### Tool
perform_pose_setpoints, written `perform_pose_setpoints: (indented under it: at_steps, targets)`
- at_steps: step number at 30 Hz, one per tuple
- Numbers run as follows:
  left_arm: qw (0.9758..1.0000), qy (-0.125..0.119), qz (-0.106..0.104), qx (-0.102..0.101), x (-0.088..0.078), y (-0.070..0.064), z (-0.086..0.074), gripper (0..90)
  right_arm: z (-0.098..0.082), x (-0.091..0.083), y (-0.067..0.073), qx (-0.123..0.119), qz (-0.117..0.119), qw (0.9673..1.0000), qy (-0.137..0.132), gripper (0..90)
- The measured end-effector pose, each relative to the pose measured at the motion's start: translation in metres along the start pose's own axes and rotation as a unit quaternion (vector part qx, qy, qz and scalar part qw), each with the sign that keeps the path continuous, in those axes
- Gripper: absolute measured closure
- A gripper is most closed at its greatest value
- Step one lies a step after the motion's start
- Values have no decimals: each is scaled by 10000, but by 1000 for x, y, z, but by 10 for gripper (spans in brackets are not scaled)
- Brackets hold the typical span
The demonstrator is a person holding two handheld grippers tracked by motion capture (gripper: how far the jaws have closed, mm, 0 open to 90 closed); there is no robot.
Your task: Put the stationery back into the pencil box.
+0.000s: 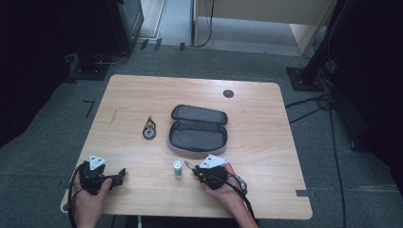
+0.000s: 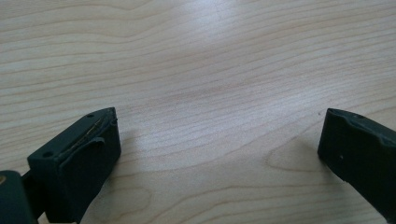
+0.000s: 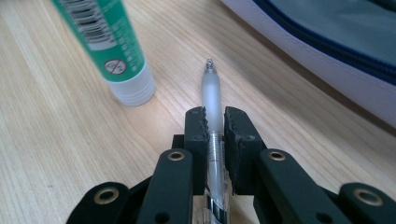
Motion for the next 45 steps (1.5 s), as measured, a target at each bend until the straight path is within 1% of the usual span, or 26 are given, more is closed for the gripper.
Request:
perform_pose_setpoints:
  at_steps: [1,2,4,7,8,11,14,15,18,23,26,28,32,36,37,38,43,45]
  targets:
    - [10000,2,0,1,0,0,0,0,0,0,-1,50,-12,10000,6,805]
    - [10000,2,0,1,0,0,0,0,-1,-2,-3,55,-79,10000,21,806]
    - [10000,6,1,3,0,0,0,0,-1,-3,-4,69,-68,10000,-10,806]
    - [10000,4,-1,4,0,0,0,0,3,-10,-6,152,-26,9998,-156,806]
    - [10000,3,-1,4,0,0,0,0,5,-14,-8,187,-33,9994,-275,806]
    - [10000,2,1,2,0,0,0,0,10,-20,-11,243,-19,9990,-384,806]
    - [10000,2,0,1,0,0,0,0,13,-25,-14,250,-66,9986,-457,806]
    - [10000,0,1,0,0,0,0,0,16,-29,-17,283,-79,9980,-553,806]
    - [10000,1,1,1,0,0,0,0,19,-32,-21,277,-114,9977,-616,806]
    - [10000,1,0,1,0,0,0,0,27,-40,-32,411,-183,9956,-826,806]
    - [10000,2,0,0,0,0,0,0,29,-42,-35,432,-218,9948,-893,806]
    - [10000,1,0,0,0,0,0,0,31,-44,-37,488,-231,9943,-920,806]
    - [10000,2,1,1,0,0,0,0,37,-47,-42,465,-292,9939,-955,806]
    - [10000,0,0,0,0,0,0,0,46,-48,-49,514,-311,9933,-989,806]
    - [10000,2,0,0,0,0,0,0,46,-48,-49,514,-311,9933,-989,806]
    - [10000,1,1,0,0,0,0,0,50,-47,-53,501,-313,9932,-1008,806]
    - [10000,2,0,1,0,0,0,0,58,-44,-58,504,-323,9932,-996,806]
    - [10000,2,1,1,0,0,0,0,64,-42,-62,496,-336,9935,-970,806]
Point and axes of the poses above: each handheld gripper's, and its own axes: x roughly forward along the jaws, z roughly out of its top, y roughly to its left, the point moved 5 cm from there along x, roughly forward along the jaws, and after that the axes turned 3 degrees about -x, right-handed, at the moved point
